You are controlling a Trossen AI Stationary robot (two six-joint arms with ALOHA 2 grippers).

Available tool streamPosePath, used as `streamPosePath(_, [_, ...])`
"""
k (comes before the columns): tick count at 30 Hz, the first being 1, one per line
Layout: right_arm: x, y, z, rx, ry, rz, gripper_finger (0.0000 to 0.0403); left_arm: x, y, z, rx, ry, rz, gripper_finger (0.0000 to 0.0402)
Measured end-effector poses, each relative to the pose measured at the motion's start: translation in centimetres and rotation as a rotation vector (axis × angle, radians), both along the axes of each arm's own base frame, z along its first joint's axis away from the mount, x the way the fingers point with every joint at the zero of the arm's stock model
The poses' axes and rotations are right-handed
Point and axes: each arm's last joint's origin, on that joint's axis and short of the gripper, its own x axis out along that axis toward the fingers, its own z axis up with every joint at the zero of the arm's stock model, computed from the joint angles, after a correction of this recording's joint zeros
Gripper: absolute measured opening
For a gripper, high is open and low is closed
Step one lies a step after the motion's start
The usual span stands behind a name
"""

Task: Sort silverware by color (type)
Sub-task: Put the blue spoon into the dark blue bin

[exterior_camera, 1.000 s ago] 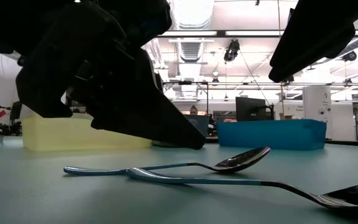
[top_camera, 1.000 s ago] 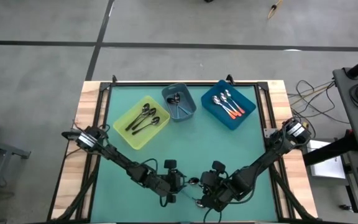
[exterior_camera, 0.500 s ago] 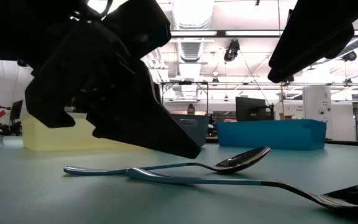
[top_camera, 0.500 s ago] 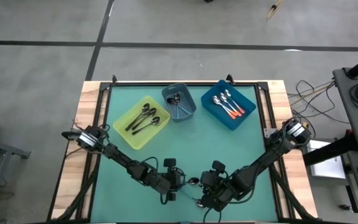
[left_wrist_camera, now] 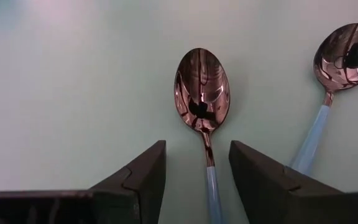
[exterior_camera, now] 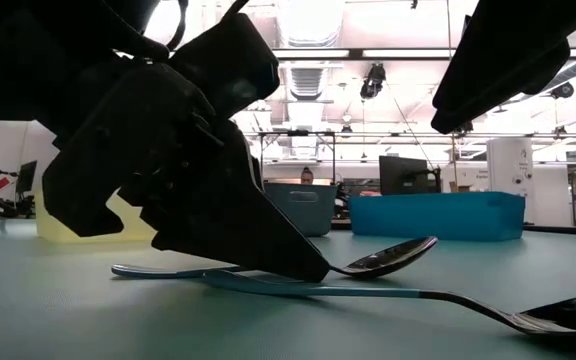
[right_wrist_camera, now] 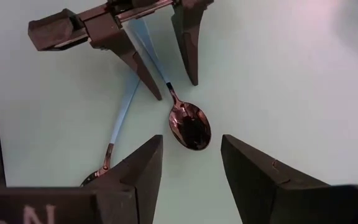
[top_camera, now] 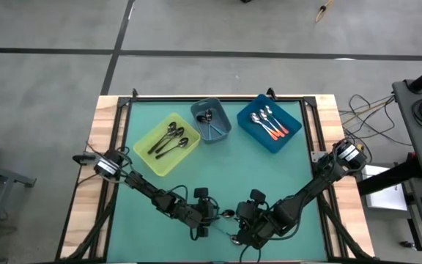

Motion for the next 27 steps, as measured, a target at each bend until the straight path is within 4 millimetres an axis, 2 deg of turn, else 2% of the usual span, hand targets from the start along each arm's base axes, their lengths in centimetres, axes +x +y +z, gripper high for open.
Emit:
streamPosePath(7, [-0.02,-0.02,-0.08,-0.004,0.002,0.002,0.0155,0.15,0.44,-0.09,-0.019,0.008,0.026,0.013])
streamPosePath(17, [-0.01,-0.09,-0.12,-0.019,-0.004,-0.002,0.0153,0.17,0.66,-0.19,-0.023,0.014,0.046,0.0008])
streamPosePath(27, [-0.04,-0.16,-0.06,-0.044,-0.05,-0.062,0.0154,0.12,1.03,0.12,0.043,-0.005,0.092,0.0002])
